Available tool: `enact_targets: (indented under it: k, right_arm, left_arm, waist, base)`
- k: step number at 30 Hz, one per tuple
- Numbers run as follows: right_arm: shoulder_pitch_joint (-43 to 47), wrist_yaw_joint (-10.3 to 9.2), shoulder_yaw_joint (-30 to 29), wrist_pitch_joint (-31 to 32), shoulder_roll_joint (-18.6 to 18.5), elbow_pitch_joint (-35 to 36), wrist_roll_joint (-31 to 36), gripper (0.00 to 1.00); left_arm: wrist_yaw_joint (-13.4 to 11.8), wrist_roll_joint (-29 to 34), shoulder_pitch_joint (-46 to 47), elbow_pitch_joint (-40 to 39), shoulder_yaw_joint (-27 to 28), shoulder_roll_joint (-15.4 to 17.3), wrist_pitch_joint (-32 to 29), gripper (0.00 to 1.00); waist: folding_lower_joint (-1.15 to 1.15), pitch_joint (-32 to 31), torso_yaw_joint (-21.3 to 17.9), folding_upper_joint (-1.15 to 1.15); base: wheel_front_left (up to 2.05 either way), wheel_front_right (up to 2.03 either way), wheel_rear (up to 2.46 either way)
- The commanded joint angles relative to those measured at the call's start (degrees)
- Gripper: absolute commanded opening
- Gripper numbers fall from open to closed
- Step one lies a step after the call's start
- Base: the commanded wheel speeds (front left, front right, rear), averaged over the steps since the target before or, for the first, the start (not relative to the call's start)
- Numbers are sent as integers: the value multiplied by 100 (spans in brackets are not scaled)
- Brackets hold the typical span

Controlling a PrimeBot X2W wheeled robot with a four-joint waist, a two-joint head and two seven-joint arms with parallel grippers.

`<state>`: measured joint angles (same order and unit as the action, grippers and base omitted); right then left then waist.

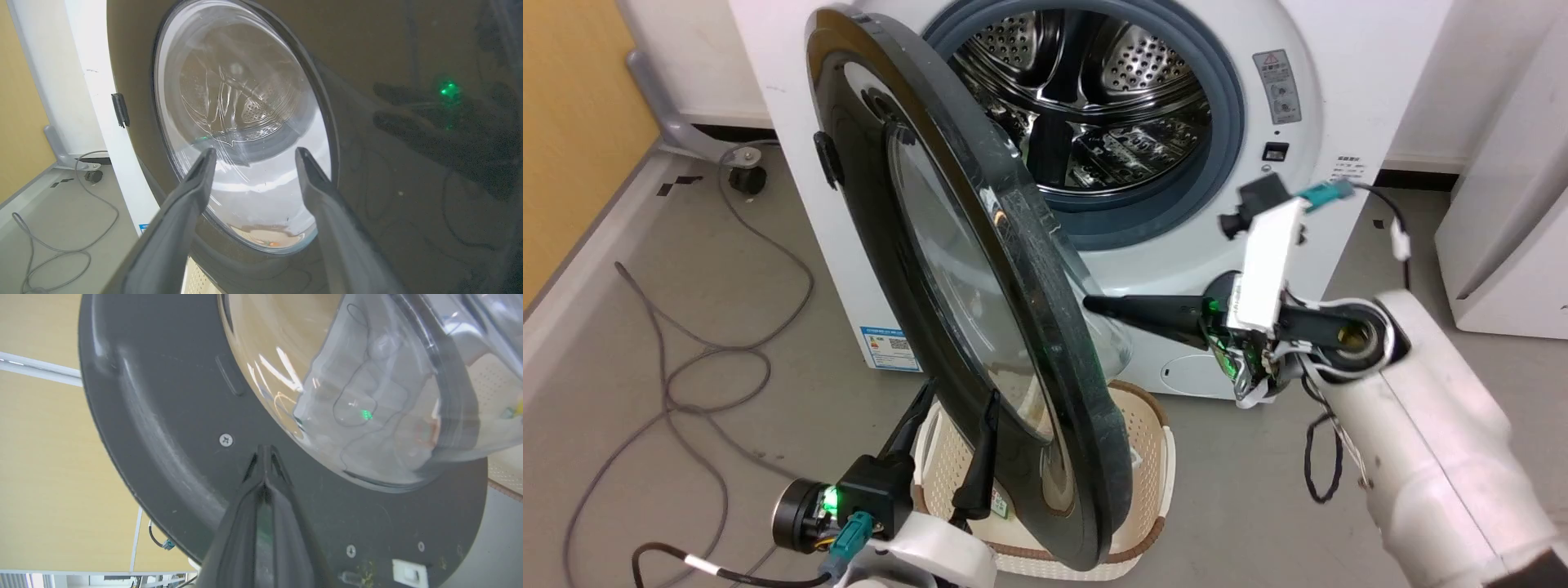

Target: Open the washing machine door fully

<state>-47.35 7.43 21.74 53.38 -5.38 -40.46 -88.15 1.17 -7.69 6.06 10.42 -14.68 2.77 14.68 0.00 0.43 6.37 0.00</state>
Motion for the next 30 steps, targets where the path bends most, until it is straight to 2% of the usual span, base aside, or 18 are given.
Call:
enact_targets:
  k: [1, 2, 3, 4, 5, 6, 12, 21, 25, 26, 30]
  right_arm:
    - [363, 6, -180, -360, -30, 253, -52, 0]
    - [363, 6, -180, -360, -30, 253, -52, 0]
    - [672, 6, -443, -874, -65, 544, -78, 20]
    - [672, 6, -443, -874, -65, 544, -78, 20]
    - [837, 6, -559, -1133, -83, 709, -68, 98]
    - [1010, 6, -673, -1389, -104, 884, -49, 100]
    - [2386, 6, -1325, -3069, -282, 1891, 309, 100]
    - [4271, 6, -1970, -5471, -451, 2816, 1529, 100]
    - [4760, 6, -2148, -6374, -611, 2943, 2703, 100]
    - [4913, 6, -2327, -6604, -584, 2968, 3374, 100]
    - [5105, 6, -2812, -6770, -335, 3258, 5021, 100]
  left_arm:
    - [-16, -13, -86, -9, 32, 10, 32, 100]
    - [-16, -13, -86, -9, 32, 10, 32, 100]
    - [-25, -18, -110, -21, 56, 10, 32, 100]
    - [-25, -18, -110, -21, 56, 10, 32, 100]
    - [-30, -20, -121, -24, 68, 10, 32, 100]
    - [-35, -20, -130, -28, 81, 10, 32, 100]
    - [-28, -28, -176, 8, 136, 10, 32, 100]
    - [-41, -47, -228, 71, 326, 10, 32, 100]
    - [-44, -30, -275, 76, 426, 10, 32, 100]
    - [-33, -20, -298, 78, 468, 10, 32, 100]
    - [-20, 11, -336, 118, 529, 10, 32, 100]
  waist:
    - [0, -15, -43, 0]
    - [0, -15, -43, 0]
    - [0, -19, -88, 0]
    - [0, -19, -88, 0]
    - [0, -20, -116, 0]
    - [0, -18, -140, 0]
    - [0, -67, -194, 0]
    - [0, -129, -282, 0]
    - [0, -165, -330, 0]
    - [0, -182, -346, 0]
    - [0, -197, -370, 0]
  base:
    - [0, 0, 0]
    - [0, 0, 0]
    - [0, 0, 0]
    - [0, 0, 0]
    - [0, 0, 0]
    - [0, 0, 0]
    - [0, 0, 0]
    - [0, 0, 0]
    - [0, 0, 0]
    - [0, 0, 0]
    - [0, 0, 0]
